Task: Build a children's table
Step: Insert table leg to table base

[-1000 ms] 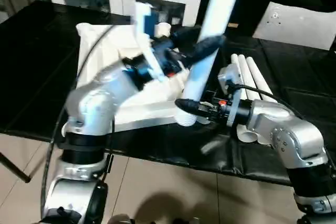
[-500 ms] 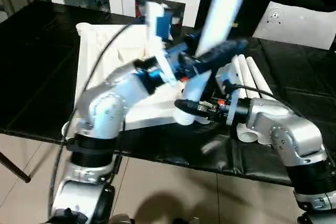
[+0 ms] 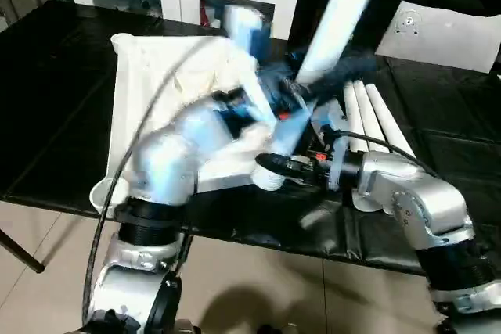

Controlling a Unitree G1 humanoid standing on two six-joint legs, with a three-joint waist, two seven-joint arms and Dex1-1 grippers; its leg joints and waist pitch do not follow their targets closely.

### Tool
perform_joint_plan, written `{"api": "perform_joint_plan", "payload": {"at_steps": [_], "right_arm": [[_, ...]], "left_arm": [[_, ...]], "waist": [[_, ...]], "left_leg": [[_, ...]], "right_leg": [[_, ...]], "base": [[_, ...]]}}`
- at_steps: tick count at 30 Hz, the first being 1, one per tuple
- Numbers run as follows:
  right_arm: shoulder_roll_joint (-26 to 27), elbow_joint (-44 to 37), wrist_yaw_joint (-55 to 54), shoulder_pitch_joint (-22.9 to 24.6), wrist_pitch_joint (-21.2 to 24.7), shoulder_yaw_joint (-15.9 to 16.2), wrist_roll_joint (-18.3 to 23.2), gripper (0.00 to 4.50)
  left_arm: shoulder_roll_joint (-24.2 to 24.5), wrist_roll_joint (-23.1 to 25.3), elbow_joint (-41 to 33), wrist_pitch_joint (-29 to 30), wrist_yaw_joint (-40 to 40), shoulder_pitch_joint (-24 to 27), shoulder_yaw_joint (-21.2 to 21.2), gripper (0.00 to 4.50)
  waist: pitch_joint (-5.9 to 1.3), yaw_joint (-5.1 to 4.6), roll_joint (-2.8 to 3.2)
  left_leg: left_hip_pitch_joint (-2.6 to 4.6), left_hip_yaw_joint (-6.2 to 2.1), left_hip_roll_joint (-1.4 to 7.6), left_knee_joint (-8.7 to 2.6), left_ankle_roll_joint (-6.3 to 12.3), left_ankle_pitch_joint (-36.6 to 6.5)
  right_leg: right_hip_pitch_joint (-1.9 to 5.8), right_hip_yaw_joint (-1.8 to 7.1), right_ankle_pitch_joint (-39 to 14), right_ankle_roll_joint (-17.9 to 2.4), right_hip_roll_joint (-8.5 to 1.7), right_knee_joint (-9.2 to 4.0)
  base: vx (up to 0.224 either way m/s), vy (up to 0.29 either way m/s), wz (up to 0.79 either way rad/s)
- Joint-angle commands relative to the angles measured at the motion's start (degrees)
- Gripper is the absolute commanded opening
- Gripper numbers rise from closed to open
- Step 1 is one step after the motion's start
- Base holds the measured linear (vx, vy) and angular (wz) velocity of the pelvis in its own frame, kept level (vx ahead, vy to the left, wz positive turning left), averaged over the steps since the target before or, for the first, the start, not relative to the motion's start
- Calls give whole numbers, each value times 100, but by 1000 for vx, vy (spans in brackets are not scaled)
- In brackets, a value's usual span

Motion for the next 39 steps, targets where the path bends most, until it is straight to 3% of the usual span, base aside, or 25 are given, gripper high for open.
{"api": "perform_joint_plan", "payload": {"at_steps": [1,2,4,8,11,12,13,15,20,21,24,28,29,31,32,37,39], "right_arm": [[71,42,-192,-97,52,-402,255,194],[217,87,-320,-86,85,-591,426,194],[336,127,-424,-82,126,-740,574,194],[525,188,-643,-90,101,-936,682,194],[487,438,-1106,-72,-302,-937,119,193],[487,438,-1106,-72,-302,-937,119,193],[422,598,-1318,-54,-491,-933,-155,193],[346,735,-1529,-20,-632,-948,-381,193],[252,867,-1909,61,-797,-1087,-589,193],[226,858,-1968,107,-833,-1141,-624,193],[219,829,-1952,148,-861,-1147,-649,193],[239,793,-1952,180,-942,-1078,-720,193],[249,783,-1957,186,-952,-1059,-723,193],[256,758,-1970,205,-966,-1024,-729,193],[261,751,-1973,211,-969,-1021,-733,193],[277,707,-1956,263,-979,-1013,-755,193],[285,677,-1945,293,-981,-998,-771,193]], "left_arm": [[-108,-607,-184,262,40,-131,194,450],[-150,-909,-186,343,126,-135,354,450],[-175,-1011,-142,355,231,-138,439,450],[-215,-705,8,98,383,-133,523,450],[120,437,268,-559,500,-114,344,450],[120,437,268,-559,500,-114,344,450],[462,1073,474,-914,547,-48,89,450],[853,1456,634,-1037,553,72,-145,450],[1639,2372,851,-1386,192,372,-927,450],[2026,3033,1014,-1684,-99,488,-1523,450],[2312,3609,1308,-2038,-538,588,-2109,450],[2317,3934,1860,-2371,-930,597,-2509,450],[2301,4026,2027,-2491,-1001,573,-2599,450],[2251,4081,2307,-2606,-1140,514,-2698,450],[2205,4109,2459,-2670,-1205,474,-2714,450],[2046,4340,3121,-2962,-1499,281,-2820,404],[1984,4428,3405,-3025,-1577,182,-2863,384]], "waist": [[-485,1,38],[-487,5,44],[-480,12,40],[-469,1,45],[-452,-25,55],[-460,-22,65],[-468,-24,64],[-472,-55,97],[-489,-65,124],[-485,-52,135],[-483,-66,143],[-490,-50,156],[-489,-48,185],[-487,-49,156],[-492,-45,182],[-497,-40,184],[-508,-33,195]], "left_leg": [[-5,-171,473,-383,274,6],[9,-181,491,-389,263,10],[12,-174,484,-398,259,-31],[-3,-168,464,-403,269,2],[8,-172,429,-419,201,-51],[22,-173,415,-423,150,-74],[25,-175,408,-423,147,-67],[38,-190,414,-429,90,-113],[38,-216,473,-440,163,46],[45,-223,478,-448,195,44],[62,-197,484,-458,171,-87],[47,-193,483,-456,73,-180],[49,-197,490,-456,42,-218],[41,-192,474,-456,66,-262],[45,-186,469,-451,50,-289],[47,-192,465,-451,89,-323],[44,-203,487,-451,87,-276]], "right_leg": [[392,441,-2000,-167,-679,-462],[385,444,-1934,-227,-686,-450],[386,444,-1835,-357,-679,-442],[410,455,-1885,-213,-682,-461],[391,431,-2205,105,-647,-536],[390,433,-2286,262,-643,-542],[392,434,-2270,320,-643,-543],[389,426,-2155,434,-625,-506],[380,451,-1616,48,-657,-417],[371,459,-1594,-22,-665,-421],[382,477,-1688,-92,-683,-428],[396,481,-1734,-201,-712,-442],[402,480,-1735,-228,-722,-425],[406,480,-1805,-225,-720,-452],[406,479,-1862,-224,-722,-455],[399,461,-1961,-160,-713,-503],[404,466,-1789,-236,-728,-462]], "base": [[0,0,0],[0,0,0],[0,0,0],[0,0,0],[0,0,0],[0,0,0],[0,0,0],[0,0,0],[0,0,0],[0,0,0],[0,0,0],[0,0,0],[0,0,0],[0,0,0],[0,0,0],[0,0,0],[0,0,0]]}}
